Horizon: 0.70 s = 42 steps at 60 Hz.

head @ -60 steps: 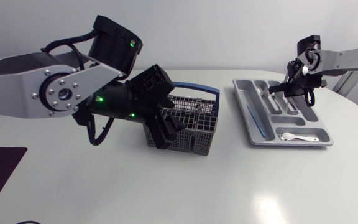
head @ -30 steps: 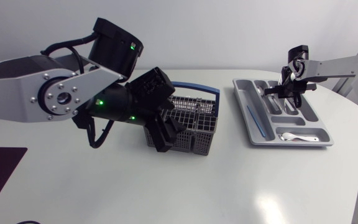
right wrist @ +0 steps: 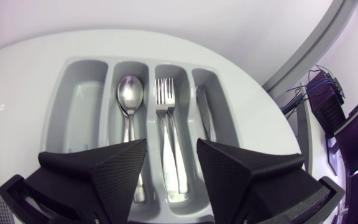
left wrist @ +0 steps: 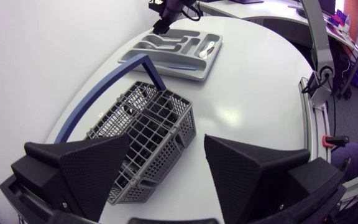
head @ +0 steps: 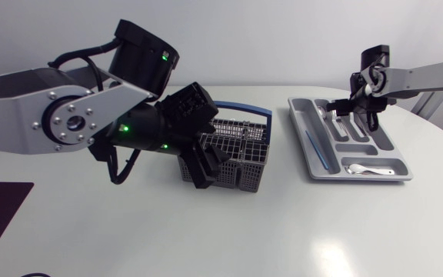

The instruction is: Unload the cutlery basket into the drawer organizer.

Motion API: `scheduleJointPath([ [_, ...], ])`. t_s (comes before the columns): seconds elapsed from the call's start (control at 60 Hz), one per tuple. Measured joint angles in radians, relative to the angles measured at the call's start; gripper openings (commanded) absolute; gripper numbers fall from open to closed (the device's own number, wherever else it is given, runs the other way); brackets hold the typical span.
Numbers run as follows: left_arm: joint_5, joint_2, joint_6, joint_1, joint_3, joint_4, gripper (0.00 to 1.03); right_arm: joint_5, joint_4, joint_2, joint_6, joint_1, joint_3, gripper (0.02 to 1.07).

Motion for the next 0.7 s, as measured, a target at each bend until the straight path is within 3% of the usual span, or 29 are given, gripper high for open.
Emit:
scheduleJointPath([
  [0.2, -0.038, -0.086, 0.0, 0.053, -0.007, 0.003, 0.98, -0.121, 0.054, -0.399, -0.027, 0.077, -0.275, 0.71],
  [0.333, -0.071, -0.111, 0.001, 0.116, -0.047, 0.053, 0.98, -0.156, 0.052, -0.536, -0.034, 0.17, -0.413, 0.71],
  [0.617, -0.077, -0.016, 0.052, 0.345, -0.183, 0.262, 0.98, -0.147, 0.054, -0.576, -0.021, 0.362, -0.586, 0.71],
  [0.7, -0.078, 0.048, 0.061, 0.378, -0.208, 0.31, 0.98, -0.146, 0.069, -0.549, -0.016, 0.382, -0.593, 0.71],
])
